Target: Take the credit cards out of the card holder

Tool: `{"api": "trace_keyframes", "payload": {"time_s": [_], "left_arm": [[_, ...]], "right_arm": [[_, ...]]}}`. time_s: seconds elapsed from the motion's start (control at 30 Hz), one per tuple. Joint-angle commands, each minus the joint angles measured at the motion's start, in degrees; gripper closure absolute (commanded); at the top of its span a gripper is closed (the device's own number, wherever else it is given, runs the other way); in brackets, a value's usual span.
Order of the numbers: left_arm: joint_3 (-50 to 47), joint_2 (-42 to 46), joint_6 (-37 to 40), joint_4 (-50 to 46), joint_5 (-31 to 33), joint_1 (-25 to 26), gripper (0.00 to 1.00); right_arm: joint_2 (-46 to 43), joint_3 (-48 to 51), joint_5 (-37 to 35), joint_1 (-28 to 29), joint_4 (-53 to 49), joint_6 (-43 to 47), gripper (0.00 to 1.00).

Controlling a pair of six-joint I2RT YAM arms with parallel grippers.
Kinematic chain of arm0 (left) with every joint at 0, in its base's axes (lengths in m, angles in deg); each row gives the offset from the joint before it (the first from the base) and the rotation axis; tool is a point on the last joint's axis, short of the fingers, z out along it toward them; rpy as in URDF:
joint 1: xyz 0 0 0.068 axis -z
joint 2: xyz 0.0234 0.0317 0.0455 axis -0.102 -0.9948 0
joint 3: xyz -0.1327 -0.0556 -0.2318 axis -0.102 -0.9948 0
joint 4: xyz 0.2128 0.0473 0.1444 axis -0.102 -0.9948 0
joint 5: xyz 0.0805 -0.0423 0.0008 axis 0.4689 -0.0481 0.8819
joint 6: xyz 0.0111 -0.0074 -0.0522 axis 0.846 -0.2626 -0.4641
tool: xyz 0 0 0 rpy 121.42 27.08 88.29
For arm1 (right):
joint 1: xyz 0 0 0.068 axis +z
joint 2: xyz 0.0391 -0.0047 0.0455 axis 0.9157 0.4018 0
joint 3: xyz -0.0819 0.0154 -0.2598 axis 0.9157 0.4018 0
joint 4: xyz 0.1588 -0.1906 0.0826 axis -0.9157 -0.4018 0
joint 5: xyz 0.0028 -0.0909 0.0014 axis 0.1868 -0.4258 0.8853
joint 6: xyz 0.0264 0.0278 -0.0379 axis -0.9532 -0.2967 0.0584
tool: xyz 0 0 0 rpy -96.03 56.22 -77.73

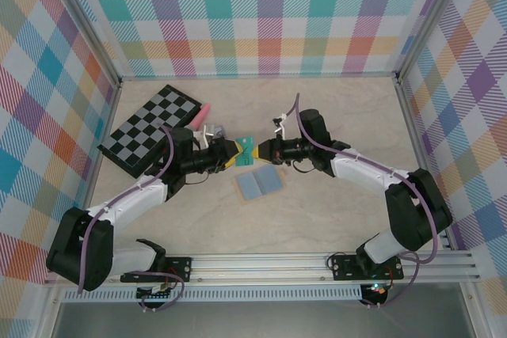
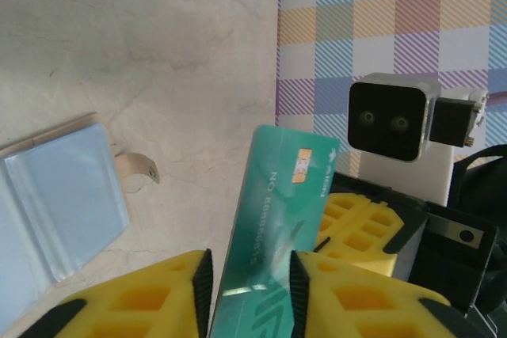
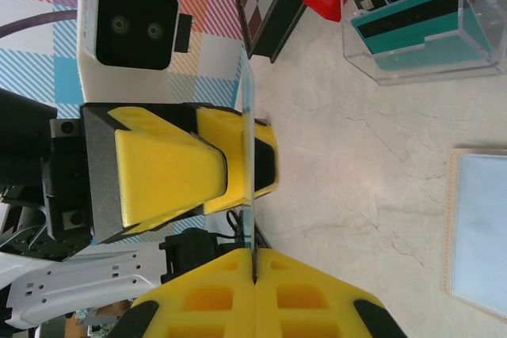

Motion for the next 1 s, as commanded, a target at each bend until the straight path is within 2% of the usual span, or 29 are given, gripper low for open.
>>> {"api": "trace_keyframes", "payload": {"time_s": [0.0,0.33,0.43,0.5,0.6,0.7,0.77,0.97], "left_arm": [[1.33,-0.06,-0.64,3.63,-1.15,-0.46,0.73],[-0.50,1.19,-0.91,6.08,-0.48,-0.42,1.00],[0.79,1.99,2.06,0.93,1.32,-0.48,1.00],[2.80,2.95,6.12,-6.39,3.65,-0.44,1.00],[6.69,4.48,13.86,-19.52,8.86,-0.35,1.00],[11.97,5.42,23.17,-34.57,16.71,-0.16,1.00],[14.78,5.60,28.57,-41.00,20.37,-0.07,1.00],[21.96,5.25,41.29,-49.61,28.18,-0.09,1.00]], "right_arm": [[-0.14,0.55,1.43,-0.56,1.55,0.10,1.00],[-0.02,-0.39,0.12,-0.83,-2.40,2.08,0.98],[-0.30,-1.35,-1.05,-1.34,-6.43,3.70,0.74],[-0.71,-2.06,-3.06,-2.24,-10.63,5.67,0.52],[-1.24,-2.76,-5.86,-4.38,-16.04,9.00,0.31],[-1.51,-3.69,-9.75,-6.14,-21.63,13.20,0.20],[-1.51,-4.44,-12.51,-6.81,-24.61,15.97,0.16],[-2.85,-4.90,-16.10,-8.11,-28.65,22.83,0.05]]}}
